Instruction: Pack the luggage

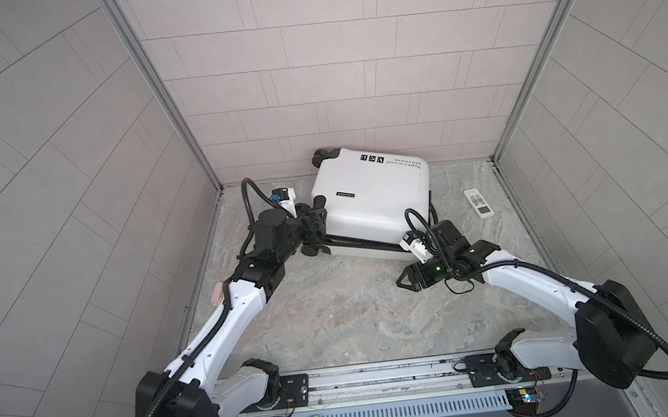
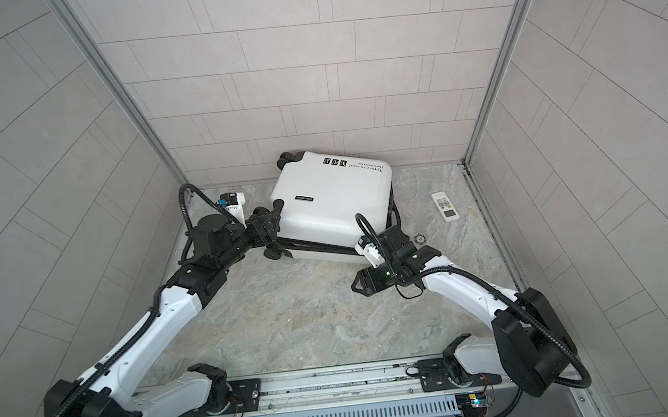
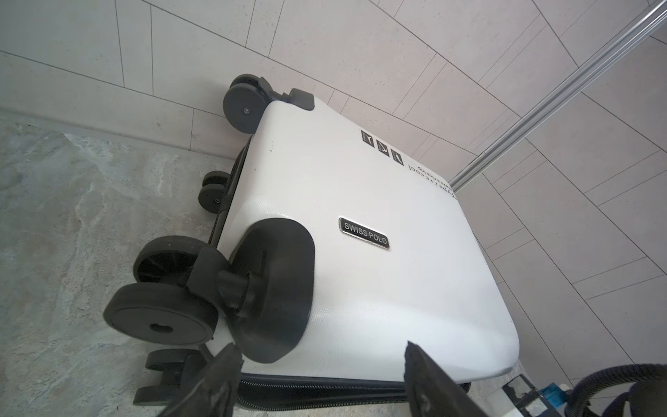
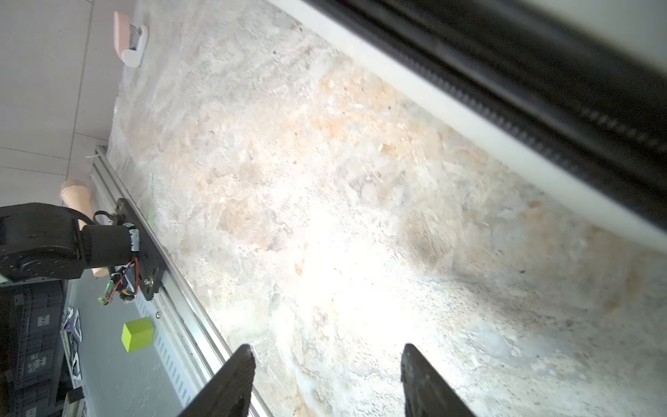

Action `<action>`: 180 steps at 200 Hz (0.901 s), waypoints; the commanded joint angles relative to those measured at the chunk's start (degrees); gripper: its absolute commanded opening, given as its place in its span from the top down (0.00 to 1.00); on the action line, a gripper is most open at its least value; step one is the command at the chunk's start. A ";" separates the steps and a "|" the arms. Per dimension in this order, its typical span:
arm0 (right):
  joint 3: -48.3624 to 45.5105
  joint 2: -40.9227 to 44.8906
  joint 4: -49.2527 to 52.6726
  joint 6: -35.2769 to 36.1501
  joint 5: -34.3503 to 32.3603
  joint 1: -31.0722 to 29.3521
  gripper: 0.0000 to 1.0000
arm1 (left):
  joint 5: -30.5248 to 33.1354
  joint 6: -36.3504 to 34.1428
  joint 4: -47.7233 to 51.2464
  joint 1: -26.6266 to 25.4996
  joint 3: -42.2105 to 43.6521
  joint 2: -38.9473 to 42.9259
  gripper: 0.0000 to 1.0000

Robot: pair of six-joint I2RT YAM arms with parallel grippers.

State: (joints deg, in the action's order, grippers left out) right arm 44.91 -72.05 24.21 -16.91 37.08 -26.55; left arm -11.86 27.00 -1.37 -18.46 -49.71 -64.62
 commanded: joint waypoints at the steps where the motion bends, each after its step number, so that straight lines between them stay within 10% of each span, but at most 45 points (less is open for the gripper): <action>1: 5.18 3.94 1.92 2.81 -0.38 0.73 0.33 | 0.14 0.34 2.92 2.46 -3.76 0.16 0.24; 74: 17.87 6.39 3.39 -12.95 -36.67 11.85 0.26 | -3.51 4.07 12.05 17.74 -11.39 -5.27 0.29; 117: 25.85 -8.95 5.96 -24.84 -28.51 25.79 0.24 | -5.71 7.93 9.83 21.54 -12.06 -14.44 0.36; 180: 29.36 -28.03 1.21 -27.39 -19.80 29.36 0.26 | -10.58 7.32 8.87 21.82 -17.97 -32.97 0.46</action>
State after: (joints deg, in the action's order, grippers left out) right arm 72.95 -96.82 26.48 -41.91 13.43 2.35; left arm -19.59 34.13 8.08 3.09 -64.38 -94.30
